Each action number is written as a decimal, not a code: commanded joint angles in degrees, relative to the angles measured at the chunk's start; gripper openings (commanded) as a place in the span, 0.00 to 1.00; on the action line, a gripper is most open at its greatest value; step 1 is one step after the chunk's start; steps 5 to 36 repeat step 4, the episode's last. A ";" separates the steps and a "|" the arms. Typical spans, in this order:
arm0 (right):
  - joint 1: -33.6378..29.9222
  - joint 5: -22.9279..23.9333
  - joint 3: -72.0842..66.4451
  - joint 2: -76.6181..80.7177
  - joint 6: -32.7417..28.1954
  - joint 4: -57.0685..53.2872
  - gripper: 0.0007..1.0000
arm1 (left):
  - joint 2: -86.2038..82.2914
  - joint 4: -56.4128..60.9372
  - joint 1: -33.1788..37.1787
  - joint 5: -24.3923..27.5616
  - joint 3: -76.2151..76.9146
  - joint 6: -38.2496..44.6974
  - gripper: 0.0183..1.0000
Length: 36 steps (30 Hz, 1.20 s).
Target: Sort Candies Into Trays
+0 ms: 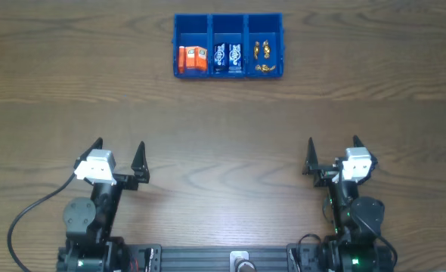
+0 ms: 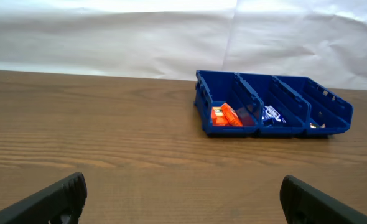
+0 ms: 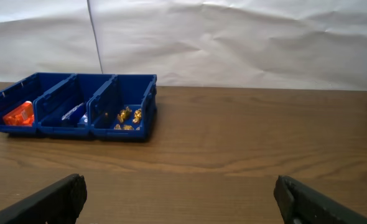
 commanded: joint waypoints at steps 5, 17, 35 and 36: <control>0.39 0.09 -0.28 -0.46 -1.05 -0.26 1.00 | -0.33 -1.64 0.17 0.76 -1.29 0.87 1.00; 0.39 0.09 -0.28 -0.46 -1.05 -0.26 1.00 | -0.33 -1.64 0.17 0.76 -1.29 0.87 1.00; 0.39 0.09 -0.28 -0.46 -1.05 -0.26 1.00 | -0.33 -1.64 0.17 0.76 -1.29 0.87 1.00; 0.39 0.09 -0.28 -0.46 -1.05 -0.26 1.00 | -0.33 -1.64 0.17 0.76 -1.29 0.87 1.00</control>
